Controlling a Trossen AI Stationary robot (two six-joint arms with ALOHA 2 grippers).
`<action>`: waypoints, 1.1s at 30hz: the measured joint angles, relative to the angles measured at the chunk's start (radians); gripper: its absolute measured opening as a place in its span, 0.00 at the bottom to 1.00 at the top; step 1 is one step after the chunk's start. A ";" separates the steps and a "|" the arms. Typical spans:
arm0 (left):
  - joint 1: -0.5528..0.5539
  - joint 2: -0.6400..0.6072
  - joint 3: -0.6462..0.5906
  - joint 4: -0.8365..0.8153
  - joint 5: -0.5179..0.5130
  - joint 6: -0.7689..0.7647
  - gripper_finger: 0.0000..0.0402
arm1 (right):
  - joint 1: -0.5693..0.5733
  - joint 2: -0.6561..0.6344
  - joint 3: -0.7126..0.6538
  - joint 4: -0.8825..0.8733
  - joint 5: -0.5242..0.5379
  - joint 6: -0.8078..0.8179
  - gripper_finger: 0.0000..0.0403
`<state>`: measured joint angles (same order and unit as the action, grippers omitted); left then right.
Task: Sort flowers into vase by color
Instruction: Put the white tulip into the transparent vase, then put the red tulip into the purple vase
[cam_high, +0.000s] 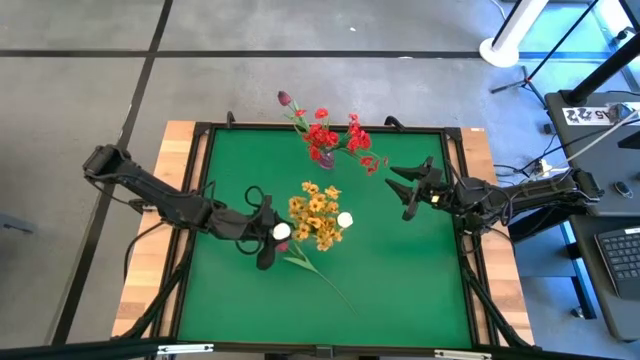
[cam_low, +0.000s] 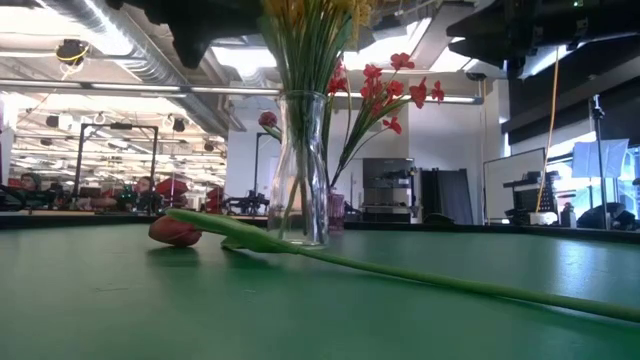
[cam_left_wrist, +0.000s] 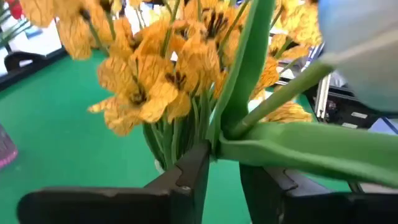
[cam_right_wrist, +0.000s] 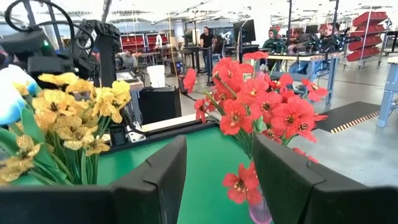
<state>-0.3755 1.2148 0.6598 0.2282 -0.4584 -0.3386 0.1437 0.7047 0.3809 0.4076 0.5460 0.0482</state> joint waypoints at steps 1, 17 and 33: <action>0.000 0.000 0.000 -0.007 0.002 -0.010 0.22 | 0.000 0.000 0.000 0.004 0.000 0.000 0.45; 0.001 0.000 0.000 -0.089 0.007 -0.083 0.54 | 0.000 0.000 0.000 0.013 0.000 0.002 0.45; -0.008 -0.093 0.000 -0.481 0.004 -0.310 0.55 | 0.001 -0.004 0.014 -0.021 -0.198 -0.056 0.45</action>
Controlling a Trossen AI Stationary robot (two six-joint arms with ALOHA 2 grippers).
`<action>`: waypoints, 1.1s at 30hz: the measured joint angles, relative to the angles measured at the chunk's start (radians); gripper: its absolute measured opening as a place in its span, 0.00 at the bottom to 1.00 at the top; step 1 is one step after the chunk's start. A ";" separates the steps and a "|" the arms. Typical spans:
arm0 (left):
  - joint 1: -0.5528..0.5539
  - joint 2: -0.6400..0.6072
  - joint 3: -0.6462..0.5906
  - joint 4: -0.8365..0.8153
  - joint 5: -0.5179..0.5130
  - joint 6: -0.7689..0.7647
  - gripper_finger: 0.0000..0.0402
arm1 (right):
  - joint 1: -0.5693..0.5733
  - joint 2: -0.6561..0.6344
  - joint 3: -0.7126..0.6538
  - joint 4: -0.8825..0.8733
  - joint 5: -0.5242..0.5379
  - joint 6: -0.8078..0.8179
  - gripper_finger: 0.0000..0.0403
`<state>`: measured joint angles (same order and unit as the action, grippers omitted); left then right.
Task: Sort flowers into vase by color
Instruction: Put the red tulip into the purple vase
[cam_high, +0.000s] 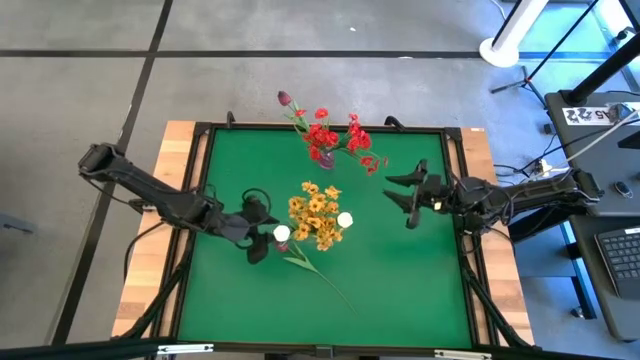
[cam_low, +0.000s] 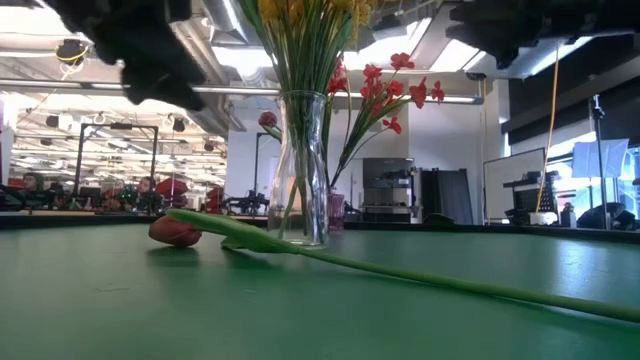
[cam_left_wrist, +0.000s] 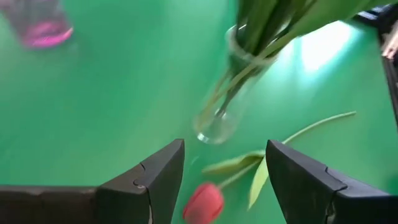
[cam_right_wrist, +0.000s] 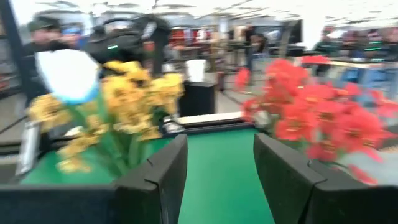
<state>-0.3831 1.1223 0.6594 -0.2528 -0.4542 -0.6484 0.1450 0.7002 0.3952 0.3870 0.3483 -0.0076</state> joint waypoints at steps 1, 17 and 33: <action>-0.005 -0.023 0.000 -0.042 -0.005 -0.029 0.55 | 0.000 -0.010 0.008 -0.024 -0.028 0.000 0.45; -0.133 -0.297 0.000 -0.319 -0.373 -0.187 0.55 | 0.066 0.091 0.115 -0.328 -0.282 0.080 0.45; -0.132 -0.300 0.000 -0.313 -0.488 -0.180 0.55 | 0.290 0.639 0.149 0.046 -0.009 0.315 0.45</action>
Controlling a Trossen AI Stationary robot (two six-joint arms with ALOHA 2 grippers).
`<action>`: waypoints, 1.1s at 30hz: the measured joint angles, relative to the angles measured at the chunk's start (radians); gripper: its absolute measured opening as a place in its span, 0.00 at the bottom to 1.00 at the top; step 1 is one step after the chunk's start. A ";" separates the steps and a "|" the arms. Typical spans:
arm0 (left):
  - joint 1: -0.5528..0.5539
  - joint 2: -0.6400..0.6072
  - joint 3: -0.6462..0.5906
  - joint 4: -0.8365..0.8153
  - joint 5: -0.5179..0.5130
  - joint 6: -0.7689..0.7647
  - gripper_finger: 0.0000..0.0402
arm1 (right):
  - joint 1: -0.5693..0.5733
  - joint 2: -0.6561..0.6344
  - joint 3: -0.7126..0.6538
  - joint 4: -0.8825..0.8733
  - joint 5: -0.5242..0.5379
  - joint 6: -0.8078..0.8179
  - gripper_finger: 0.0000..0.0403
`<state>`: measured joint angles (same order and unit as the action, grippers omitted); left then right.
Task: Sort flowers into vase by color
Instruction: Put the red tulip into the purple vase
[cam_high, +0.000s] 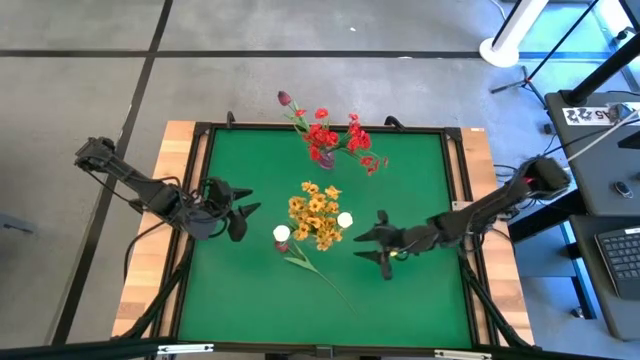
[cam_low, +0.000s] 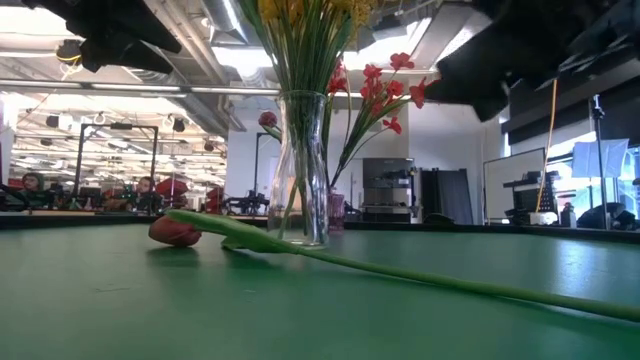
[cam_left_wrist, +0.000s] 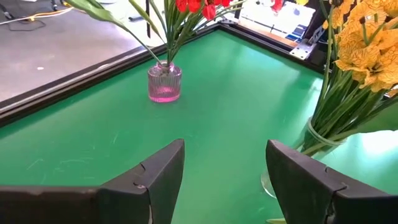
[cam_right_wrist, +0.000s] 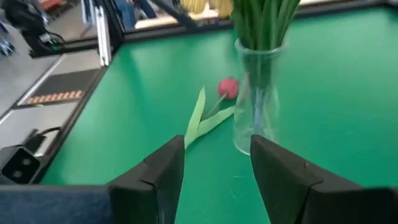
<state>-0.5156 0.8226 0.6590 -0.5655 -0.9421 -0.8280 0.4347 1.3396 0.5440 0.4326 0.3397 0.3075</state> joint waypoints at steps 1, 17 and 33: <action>0.000 0.000 0.000 0.000 0.000 0.000 0.55 | 0.000 0.038 0.026 -0.004 0.000 0.004 0.45; 0.000 0.001 0.000 -0.012 0.016 0.000 0.55 | 0.129 0.367 0.362 -0.353 0.193 0.113 0.45; 0.000 0.002 0.000 -0.004 0.009 -0.001 0.55 | 0.086 0.587 0.367 0.049 0.124 0.149 0.45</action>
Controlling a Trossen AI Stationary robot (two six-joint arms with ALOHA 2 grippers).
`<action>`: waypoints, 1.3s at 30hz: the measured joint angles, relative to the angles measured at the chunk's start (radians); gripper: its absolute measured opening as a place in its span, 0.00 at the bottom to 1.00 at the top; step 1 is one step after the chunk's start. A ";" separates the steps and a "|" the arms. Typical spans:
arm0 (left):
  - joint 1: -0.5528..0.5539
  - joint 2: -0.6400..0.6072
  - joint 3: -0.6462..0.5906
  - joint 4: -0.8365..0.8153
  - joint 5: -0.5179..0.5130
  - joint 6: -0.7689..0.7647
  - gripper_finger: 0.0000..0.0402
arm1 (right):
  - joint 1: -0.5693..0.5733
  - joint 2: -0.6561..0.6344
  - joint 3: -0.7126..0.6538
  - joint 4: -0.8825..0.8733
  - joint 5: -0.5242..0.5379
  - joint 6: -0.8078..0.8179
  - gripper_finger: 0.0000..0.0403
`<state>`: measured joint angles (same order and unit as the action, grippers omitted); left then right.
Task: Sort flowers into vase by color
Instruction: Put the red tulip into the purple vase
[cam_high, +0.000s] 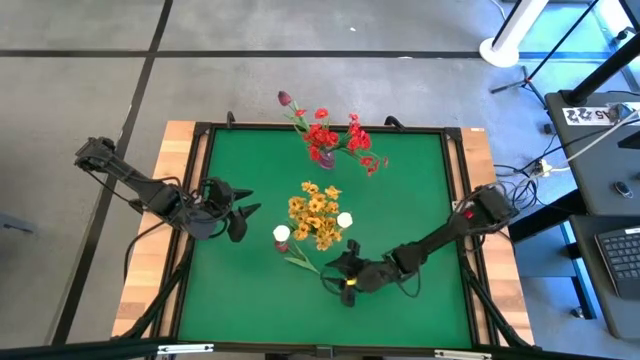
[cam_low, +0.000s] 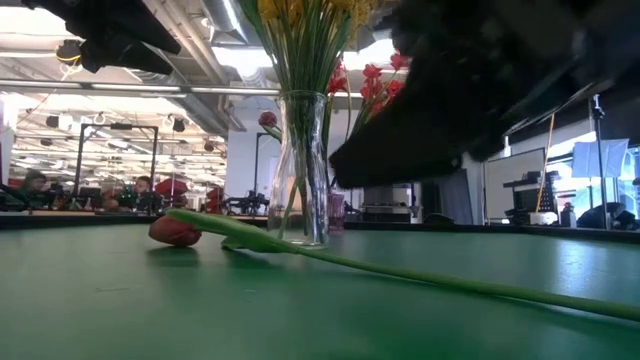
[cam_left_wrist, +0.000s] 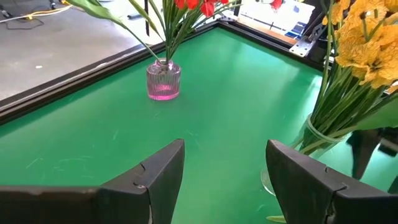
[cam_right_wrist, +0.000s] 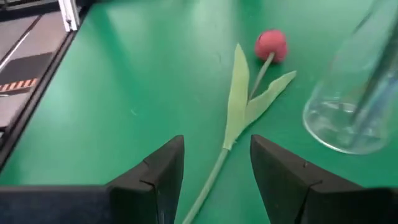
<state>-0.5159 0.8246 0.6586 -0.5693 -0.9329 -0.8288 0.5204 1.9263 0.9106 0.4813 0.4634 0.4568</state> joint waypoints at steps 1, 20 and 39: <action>0.000 0.000 0.000 0.001 0.001 0.000 0.55 | -0.008 0.018 0.011 0.004 -0.011 -0.002 0.45; 0.000 0.001 0.000 0.025 0.011 -0.008 0.55 | -0.022 0.214 0.302 -0.434 0.024 0.013 0.45; 0.000 0.001 0.000 0.025 0.011 -0.003 0.55 | -0.029 0.203 0.323 -0.603 -0.190 0.081 0.07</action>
<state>-0.5157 0.8253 0.6586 -0.5446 -0.9222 -0.8318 0.4911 2.1295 1.2335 -0.1217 0.2733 0.5381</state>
